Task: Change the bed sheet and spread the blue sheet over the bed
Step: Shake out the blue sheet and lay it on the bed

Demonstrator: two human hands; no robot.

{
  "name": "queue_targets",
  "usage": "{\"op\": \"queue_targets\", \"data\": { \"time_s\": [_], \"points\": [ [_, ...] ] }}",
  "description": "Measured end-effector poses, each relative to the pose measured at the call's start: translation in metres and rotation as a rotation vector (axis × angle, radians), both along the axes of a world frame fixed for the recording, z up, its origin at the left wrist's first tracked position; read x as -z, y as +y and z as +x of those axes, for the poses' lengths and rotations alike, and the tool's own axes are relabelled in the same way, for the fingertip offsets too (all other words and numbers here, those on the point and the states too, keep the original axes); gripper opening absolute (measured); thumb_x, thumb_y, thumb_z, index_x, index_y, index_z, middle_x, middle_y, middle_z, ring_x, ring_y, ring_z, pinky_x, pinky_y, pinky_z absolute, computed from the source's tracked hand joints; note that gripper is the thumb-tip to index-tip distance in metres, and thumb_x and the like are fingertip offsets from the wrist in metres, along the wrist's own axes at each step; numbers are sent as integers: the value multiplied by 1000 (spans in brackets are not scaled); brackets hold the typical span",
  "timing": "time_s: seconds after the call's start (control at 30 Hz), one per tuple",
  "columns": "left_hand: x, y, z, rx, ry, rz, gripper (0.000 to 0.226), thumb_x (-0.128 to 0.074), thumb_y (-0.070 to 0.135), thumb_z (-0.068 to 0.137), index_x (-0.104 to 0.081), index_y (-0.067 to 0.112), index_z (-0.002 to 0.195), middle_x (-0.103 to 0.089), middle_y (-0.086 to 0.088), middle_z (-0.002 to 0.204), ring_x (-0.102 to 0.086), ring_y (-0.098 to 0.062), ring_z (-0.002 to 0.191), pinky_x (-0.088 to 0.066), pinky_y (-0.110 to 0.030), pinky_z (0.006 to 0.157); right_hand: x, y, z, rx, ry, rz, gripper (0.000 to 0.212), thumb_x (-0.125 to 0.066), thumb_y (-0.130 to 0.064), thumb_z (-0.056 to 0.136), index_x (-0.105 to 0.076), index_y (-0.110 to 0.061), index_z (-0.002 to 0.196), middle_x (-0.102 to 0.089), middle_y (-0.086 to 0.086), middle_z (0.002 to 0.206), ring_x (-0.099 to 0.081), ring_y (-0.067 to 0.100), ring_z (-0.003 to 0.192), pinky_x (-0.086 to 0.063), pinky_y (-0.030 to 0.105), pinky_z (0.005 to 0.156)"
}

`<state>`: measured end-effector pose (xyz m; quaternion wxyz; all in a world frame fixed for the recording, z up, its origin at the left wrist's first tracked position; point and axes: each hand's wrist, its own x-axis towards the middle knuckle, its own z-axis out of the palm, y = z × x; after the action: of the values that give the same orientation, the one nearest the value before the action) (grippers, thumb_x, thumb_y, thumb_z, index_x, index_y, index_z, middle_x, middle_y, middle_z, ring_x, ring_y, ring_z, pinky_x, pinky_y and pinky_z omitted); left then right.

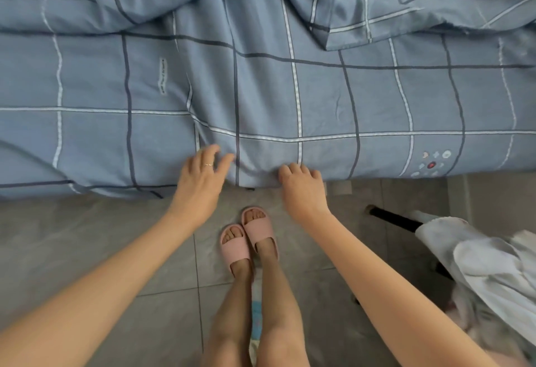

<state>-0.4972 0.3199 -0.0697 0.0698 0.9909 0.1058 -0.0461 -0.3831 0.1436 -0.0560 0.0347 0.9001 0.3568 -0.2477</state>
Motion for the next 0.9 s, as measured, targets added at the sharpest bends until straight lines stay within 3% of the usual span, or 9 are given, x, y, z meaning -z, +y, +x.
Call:
{"op": "queue_targets", "data": {
  "time_s": [0.1, 0.2, 0.3, 0.4, 0.5, 0.57, 0.7, 0.8, 0.9],
  "points": [
    [-1, 39, -16, -202, 77, 44, 79, -84, -2, 50, -50, 4, 121, -47, -22, 126, -50, -40, 108, -45, -47, 84, -2, 12, -11, -21, -93, 168, 30, -69, -5, 66, -58, -11, 93, -58, 6, 86, -58, 30, 77, -41, 35, 63],
    [-5, 77, -28, -269, 207, 17, 59, -89, 12, 50, -61, 4, 101, -60, -15, 109, -57, -34, 101, -42, -45, 81, -4, 37, -18, -151, -90, 282, 39, -77, -11, 59, -63, -12, 96, -58, 4, 86, -58, 26, 72, -46, 33, 59],
    [-9, 94, -29, -140, 272, 61, 34, -88, 7, 48, -62, 7, 70, -63, -11, 74, -61, -31, 76, -38, -39, 70, -7, 69, -19, -242, -32, 251, 44, -77, -18, 63, -63, -12, 105, -60, 4, 95, -59, 25, 80, -47, 33, 64],
    [-21, 103, -28, -13, 263, 82, 39, -89, 0, 34, -56, 11, 52, -56, -6, 51, -59, -25, 52, -29, -35, 63, -14, 108, -20, -296, 115, 163, 47, -63, -30, 84, -49, -10, 124, -51, 7, 119, -51, 28, 108, -39, 35, 84],
    [-36, 101, -32, 58, 259, 30, 47, -88, -4, 22, -52, 10, 49, -51, -7, 45, -54, -23, 39, -42, -27, 52, -18, 137, -31, -316, 175, 130, 56, -59, -40, 88, -41, -7, 130, -46, 9, 126, -48, 27, 115, -37, 34, 87],
    [-44, 100, -41, 79, 268, 4, 48, -85, -8, 18, -51, 9, 47, -50, -8, 43, -52, -22, 35, -42, -24, 45, -17, 153, -42, -332, 193, 102, 51, -57, -34, 90, -42, -4, 128, -47, 11, 126, -48, 29, 115, -38, 35, 85],
    [-35, 105, -64, 66, 296, -22, 49, -85, -8, 17, -53, 12, 49, -51, -5, 42, -52, -21, 34, -40, -22, 43, -13, 172, -58, -389, 158, 24, 33, -47, -5, 88, -50, -7, 120, -52, 11, 123, -50, 31, 113, -37, 36, 86],
    [-25, 116, -79, 74, 293, -66, 45, -86, -2, 27, -55, 13, 57, -55, -5, 50, -58, -21, 43, -44, -27, 47, -12, 184, -69, -446, 194, -153, 31, -47, -8, 87, -57, -12, 116, -54, 6, 122, -48, 29, 115, -31, 40, 94],
    [-21, 141, -104, 14, 184, -100, 44, -91, 22, 43, -62, 13, 74, -61, -6, 75, -63, -25, 68, -49, -33, 59, -18, 202, -76, -496, 217, -421, 29, -47, -17, 89, -59, -20, 115, -55, 2, 121, -46, 25, 119, -27, 43, 96]
  ]
}}
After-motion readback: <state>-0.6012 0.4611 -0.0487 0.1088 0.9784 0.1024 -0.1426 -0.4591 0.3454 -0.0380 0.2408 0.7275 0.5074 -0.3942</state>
